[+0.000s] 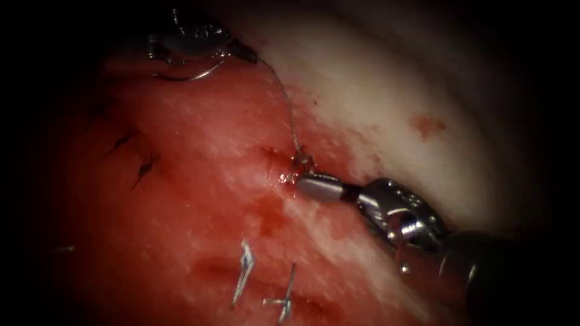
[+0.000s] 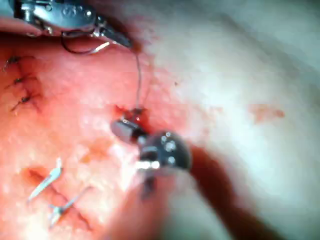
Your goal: Wound Closure
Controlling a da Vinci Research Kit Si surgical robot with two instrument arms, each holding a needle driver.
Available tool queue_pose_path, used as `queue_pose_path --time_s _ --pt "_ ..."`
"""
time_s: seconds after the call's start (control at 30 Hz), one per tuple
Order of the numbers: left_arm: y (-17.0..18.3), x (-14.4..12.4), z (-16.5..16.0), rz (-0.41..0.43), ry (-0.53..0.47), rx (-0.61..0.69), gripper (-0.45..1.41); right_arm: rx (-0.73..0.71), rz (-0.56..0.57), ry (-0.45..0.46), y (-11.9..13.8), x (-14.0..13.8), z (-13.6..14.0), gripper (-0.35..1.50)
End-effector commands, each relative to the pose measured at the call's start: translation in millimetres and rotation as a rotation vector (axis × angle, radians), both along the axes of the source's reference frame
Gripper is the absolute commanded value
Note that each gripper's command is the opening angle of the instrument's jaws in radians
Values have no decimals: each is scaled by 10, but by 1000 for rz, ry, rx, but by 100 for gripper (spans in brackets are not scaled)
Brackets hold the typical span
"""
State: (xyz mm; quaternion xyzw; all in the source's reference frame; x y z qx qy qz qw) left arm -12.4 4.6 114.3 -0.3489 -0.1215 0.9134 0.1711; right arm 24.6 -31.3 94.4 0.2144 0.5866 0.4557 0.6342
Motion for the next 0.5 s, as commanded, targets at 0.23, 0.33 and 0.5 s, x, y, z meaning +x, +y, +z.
queue_pose_path --time_s 0.23,0.33,0.5 --pt "11 -6 10 -2 1 -2 -45 -555 -283 -9 2 25 11 -35" --pt "14 -4 13 -3 3 -3 -45 -638 -313 21 2 28 8 -35" --pt "21 -4 19 -9 12 -7 -45 -698 -307 22 3 24 5 -35"
